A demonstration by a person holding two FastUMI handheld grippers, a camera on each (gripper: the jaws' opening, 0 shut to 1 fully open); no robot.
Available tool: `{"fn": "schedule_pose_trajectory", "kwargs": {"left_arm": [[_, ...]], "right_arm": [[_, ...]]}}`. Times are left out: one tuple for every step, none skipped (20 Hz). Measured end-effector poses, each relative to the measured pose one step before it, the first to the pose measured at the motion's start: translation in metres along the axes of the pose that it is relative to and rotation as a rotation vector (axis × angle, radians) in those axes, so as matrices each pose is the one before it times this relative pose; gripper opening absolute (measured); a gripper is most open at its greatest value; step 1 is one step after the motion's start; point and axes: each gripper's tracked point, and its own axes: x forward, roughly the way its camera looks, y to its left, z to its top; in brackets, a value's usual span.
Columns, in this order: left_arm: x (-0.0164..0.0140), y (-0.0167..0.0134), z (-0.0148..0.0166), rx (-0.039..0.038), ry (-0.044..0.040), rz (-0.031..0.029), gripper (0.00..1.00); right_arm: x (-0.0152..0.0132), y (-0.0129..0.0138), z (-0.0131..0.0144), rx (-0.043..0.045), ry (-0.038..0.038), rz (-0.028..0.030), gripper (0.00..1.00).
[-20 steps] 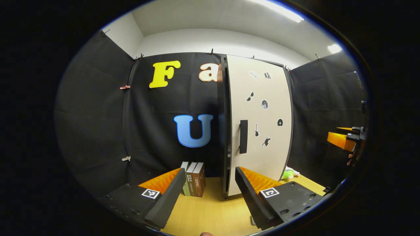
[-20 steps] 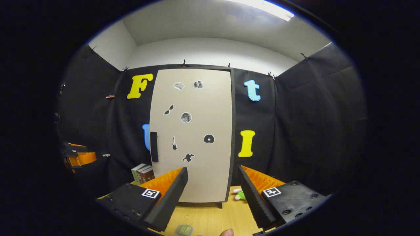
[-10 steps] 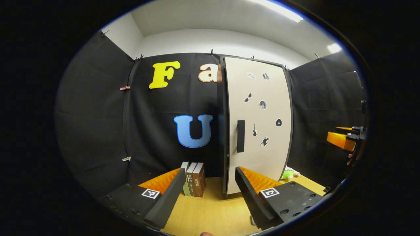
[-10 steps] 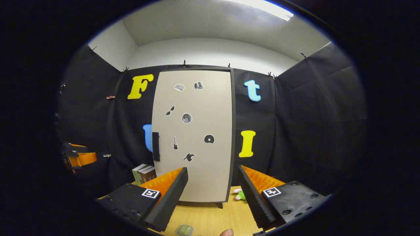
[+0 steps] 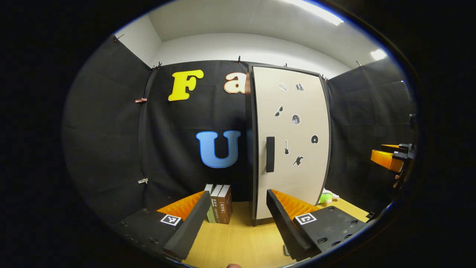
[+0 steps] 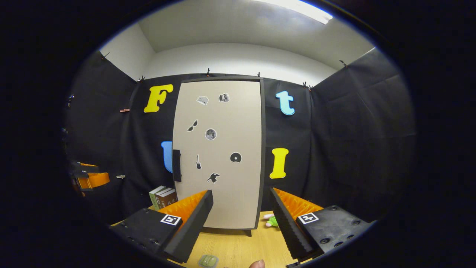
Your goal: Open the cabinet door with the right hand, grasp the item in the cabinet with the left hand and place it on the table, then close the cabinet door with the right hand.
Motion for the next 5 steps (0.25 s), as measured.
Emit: {"fn": "schedule_pose_trajectory", "kwargs": {"left_arm": [[0.00007,-0.00081,0.00026,0.0004,-0.00116,-0.00054,0.95],[-0.00048,0.00001,0.00077,0.00101,-0.00048,-0.00067,0.95],[0.00042,0.00005,-0.00014,0.00125,-0.00036,0.00087,0.95],[-0.00042,0.00033,0.00053,0.00063,-0.00011,0.00052,0.95],[-0.00065,0.00013,0.00065,-0.00009,0.00036,0.00031,0.95]], "right_arm": [[-0.0007,-0.00109,0.00021,0.00165,-0.00048,-0.00042,0.98],[-0.00052,-0.00011,0.00034,0.00164,0.00047,0.00012,0.98],[-0.00192,0.00008,0.00107,0.00176,-0.00038,0.00128,0.98],[-0.00035,0.00005,0.00025,0.00063,-0.00022,0.00037,0.98],[0.0003,-0.0009,0.0002,-0.00097,-0.00056,0.00064,0.98]]}}
